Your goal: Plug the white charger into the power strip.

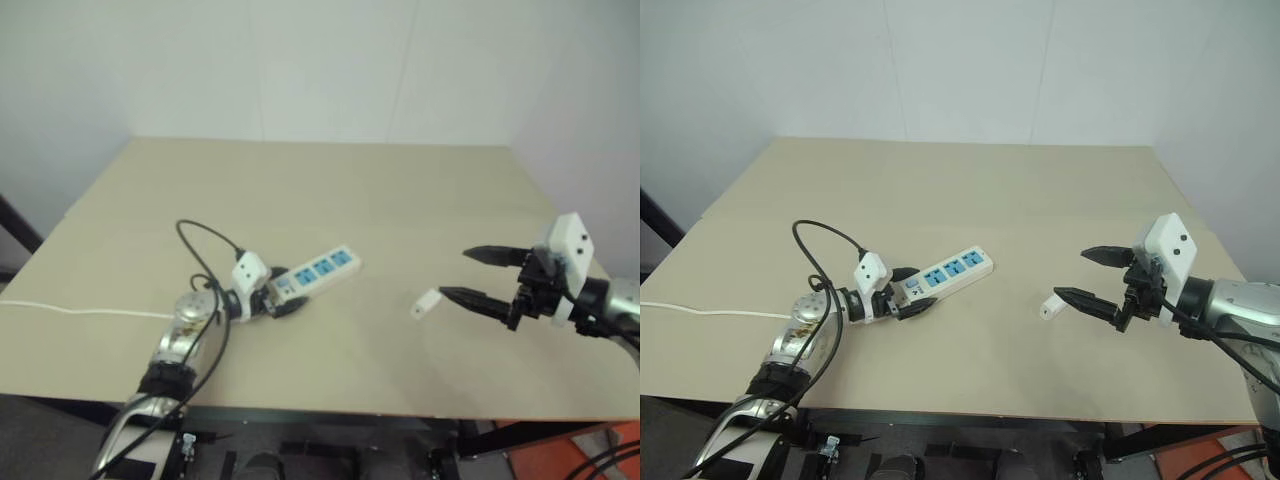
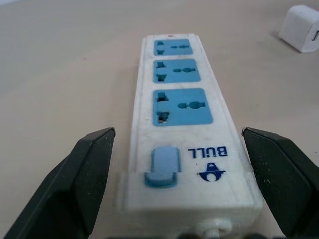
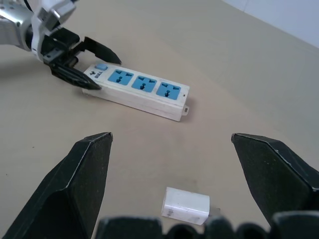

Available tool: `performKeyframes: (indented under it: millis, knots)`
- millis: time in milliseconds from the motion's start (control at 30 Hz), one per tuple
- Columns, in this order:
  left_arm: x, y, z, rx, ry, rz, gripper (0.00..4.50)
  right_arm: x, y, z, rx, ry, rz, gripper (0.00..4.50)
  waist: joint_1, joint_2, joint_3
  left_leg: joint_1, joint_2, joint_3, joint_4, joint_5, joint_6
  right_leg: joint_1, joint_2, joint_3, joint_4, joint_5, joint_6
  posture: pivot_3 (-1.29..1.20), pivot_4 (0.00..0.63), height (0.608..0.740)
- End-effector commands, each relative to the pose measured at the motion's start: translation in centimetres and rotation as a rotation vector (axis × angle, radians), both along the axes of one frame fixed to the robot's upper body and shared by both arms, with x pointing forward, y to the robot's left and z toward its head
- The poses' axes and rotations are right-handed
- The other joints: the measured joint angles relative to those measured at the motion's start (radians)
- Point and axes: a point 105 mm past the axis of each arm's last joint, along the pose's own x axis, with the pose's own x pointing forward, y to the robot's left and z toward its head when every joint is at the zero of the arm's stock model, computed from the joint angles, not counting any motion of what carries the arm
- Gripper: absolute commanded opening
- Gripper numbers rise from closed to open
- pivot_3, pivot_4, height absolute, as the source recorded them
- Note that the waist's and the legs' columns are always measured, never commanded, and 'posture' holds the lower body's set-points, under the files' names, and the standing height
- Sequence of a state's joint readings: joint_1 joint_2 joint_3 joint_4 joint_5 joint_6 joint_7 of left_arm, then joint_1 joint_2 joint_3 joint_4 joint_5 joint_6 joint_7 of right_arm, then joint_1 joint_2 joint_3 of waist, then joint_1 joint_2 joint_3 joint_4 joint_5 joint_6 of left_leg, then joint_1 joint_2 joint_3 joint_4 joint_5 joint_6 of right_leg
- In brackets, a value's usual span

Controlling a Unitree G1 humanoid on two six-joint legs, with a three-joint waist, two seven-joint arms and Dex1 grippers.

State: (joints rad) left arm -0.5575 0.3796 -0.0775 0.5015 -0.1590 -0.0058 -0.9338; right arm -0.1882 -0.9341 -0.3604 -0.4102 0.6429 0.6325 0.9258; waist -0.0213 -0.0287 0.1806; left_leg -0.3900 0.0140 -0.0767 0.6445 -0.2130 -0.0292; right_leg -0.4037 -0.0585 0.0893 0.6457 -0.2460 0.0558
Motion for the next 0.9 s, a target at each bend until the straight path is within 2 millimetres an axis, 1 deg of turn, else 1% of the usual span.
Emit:
performKeyframes:
  millis: [33,267,367,400,433,500,633,667,767,900]
  knots:
    - [0.5,-0.4,0.2,0.002,-0.022,-0.006,4.43,-0.4,0.6,1.3,-0.003,-0.058,0.028,4.5,0.002,0.0,0.0,0.0,0.0,0.0,0.0,0.0,0.0,0.0,0.0,0.0,0.0,0.0,0.0,0.0,0.15,0.74]
    - [0.9,-0.5,-1.7,0.001,0.044,0.017,4.43,-0.4,1.1,1.4,0.006,-0.067,0.043,4.5,0.008,0.001,-0.001,0.001,0.0,0.0,0.001,0.0,0.0,0.002,0.0,0.0,0.0,-0.002,0.004,0.0,0.15,0.74]
    - [0.5,-0.9,-2.1,-0.019,0.059,-0.013,3.83,-0.4,1.2,1.6,0.009,-0.076,0.045,4.5,0.007,0.002,-0.002,0.002,-0.001,0.0,0.001,0.0,0.0,0.002,0.0,0.0,0.0,-0.002,0.004,0.0,0.15,0.74]
    - [0.4,-1.0,-2.0,-0.026,0.059,-0.021,3.51,-0.3,1.2,1.7,0.01,-0.078,0.046,4.5,0.007,0.003,-0.002,0.002,-0.001,0.0,0.001,0.0,0.0,0.002,0.0,0.0,0.0,-0.002,0.004,0.0,0.15,0.74]
    - [0.3,-1.2,-1.7,-0.032,0.051,-0.046,3.28,-0.3,1.2,1.7,0.009,-0.078,0.048,4.5,0.007,0.003,-0.003,0.002,-0.001,0.0,0.001,0.0,0.0,0.002,0.0,0.0,0.0,-0.002,0.004,0.0,0.15,0.74]
    - [0.2,-1.5,-1.0,-0.047,0.035,-0.084,3.29,-0.3,1.3,1.7,0.005,-0.075,0.055,4.5,0.007,0.003,-0.003,0.002,-0.001,0.0,0.001,0.0,0.0,0.002,0.0,0.0,0.0,-0.002,0.004,0.0,0.15,0.74]
    - [-1.3,-2.2,1.3,-0.028,-0.046,-0.281,3.29,-0.1,1.8,1.2,-0.056,-0.059,0.114,4.5,0.006,0.003,-0.003,0.0,-0.001,0.0,0.001,0.0,0.0,0.001,0.0,0.0,0.0,-0.001,0.003,0.0,0.15,0.74]
    - [-1.5,-2.3,1.6,-0.027,-0.056,-0.305,3.29,0.0,1.8,1.1,-0.067,-0.057,0.122,4.5,0.005,0.003,-0.003,0.0,-0.001,0.0,0.0,0.0,0.0,0.001,0.0,0.0,-0.001,-0.001,0.003,0.0,0.15,0.74]
    - [-2.3,-1.4,3.2,0.019,-0.118,-0.391,3.29,0.5,1.7,0.5,-0.138,-0.039,0.16,4.5,0.004,0.003,-0.002,-0.001,-0.001,0.0,0.001,0.0,0.0,0.0,0.0,0.0,-0.001,-0.001,0.003,0.0,0.15,0.74]
    - [-3.6,0.0,4.5,0.028,-0.14,-0.457,3.29,1.2,1.4,-0.1,-0.208,-0.028,0.197,4.5,-0.001,0.003,-0.001,-0.001,0.0,0.0,0.0,0.0,0.0,-0.001,0.0,0.0,-0.001,-0.001,0.003,0.0,0.15,0.74]
